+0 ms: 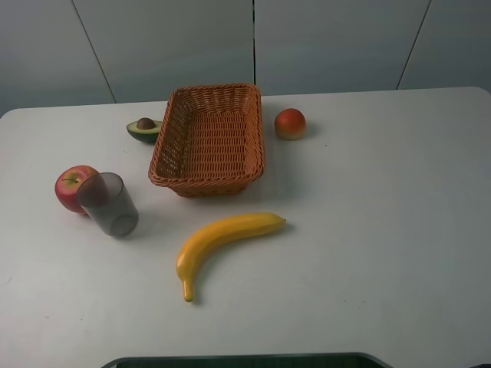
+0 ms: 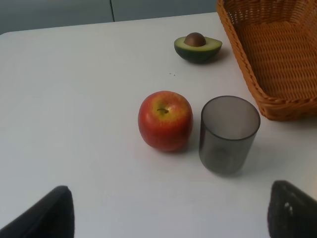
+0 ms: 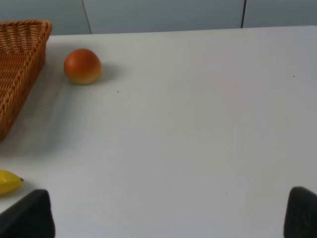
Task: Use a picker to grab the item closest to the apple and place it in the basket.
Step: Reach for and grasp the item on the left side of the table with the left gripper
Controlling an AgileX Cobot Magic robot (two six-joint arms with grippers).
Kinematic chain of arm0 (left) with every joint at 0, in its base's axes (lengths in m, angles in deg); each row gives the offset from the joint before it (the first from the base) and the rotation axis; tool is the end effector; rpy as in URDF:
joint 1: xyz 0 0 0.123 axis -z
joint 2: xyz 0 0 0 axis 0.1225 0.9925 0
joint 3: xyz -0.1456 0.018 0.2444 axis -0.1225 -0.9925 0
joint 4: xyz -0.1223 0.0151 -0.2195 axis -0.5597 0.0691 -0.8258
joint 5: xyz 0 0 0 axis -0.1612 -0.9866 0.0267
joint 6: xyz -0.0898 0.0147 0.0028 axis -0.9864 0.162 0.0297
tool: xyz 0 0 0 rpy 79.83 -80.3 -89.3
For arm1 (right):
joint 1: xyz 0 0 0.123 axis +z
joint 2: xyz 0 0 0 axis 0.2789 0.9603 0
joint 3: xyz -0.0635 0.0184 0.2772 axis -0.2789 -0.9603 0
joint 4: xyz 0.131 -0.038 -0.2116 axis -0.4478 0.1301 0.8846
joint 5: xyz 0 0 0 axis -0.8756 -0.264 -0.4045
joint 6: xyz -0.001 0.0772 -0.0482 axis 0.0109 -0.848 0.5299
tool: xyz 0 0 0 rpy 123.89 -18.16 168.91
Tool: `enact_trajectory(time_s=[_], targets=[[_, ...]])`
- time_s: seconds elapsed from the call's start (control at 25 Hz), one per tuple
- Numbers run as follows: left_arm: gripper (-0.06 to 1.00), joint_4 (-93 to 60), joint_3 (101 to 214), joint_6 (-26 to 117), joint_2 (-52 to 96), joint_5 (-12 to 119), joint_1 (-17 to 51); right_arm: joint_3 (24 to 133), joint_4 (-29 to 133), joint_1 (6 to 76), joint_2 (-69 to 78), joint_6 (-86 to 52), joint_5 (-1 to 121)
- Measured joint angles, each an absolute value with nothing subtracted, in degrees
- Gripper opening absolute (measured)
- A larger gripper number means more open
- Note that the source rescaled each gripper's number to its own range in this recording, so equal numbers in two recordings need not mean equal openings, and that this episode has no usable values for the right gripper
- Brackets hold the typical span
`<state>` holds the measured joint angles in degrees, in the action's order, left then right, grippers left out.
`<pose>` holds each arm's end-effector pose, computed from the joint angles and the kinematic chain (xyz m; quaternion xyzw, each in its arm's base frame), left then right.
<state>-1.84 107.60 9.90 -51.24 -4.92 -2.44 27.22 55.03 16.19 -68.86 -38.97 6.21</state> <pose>-0.0077 0.0018 0.2793 0.0250 0.8559 -0.0184 0.5161 -0.0072 0.0073 0.2752 -0.0101 0.8616 0.0403 0.5058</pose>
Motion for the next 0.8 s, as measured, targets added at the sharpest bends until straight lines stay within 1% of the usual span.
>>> enact_trajectory(time_s=[0.8], targets=[[1.00, -1.8, 107.6, 9.9, -51.2, -4.9, -2.4, 27.2, 55.0, 16.2, -68.9, -39.0, 6.2]])
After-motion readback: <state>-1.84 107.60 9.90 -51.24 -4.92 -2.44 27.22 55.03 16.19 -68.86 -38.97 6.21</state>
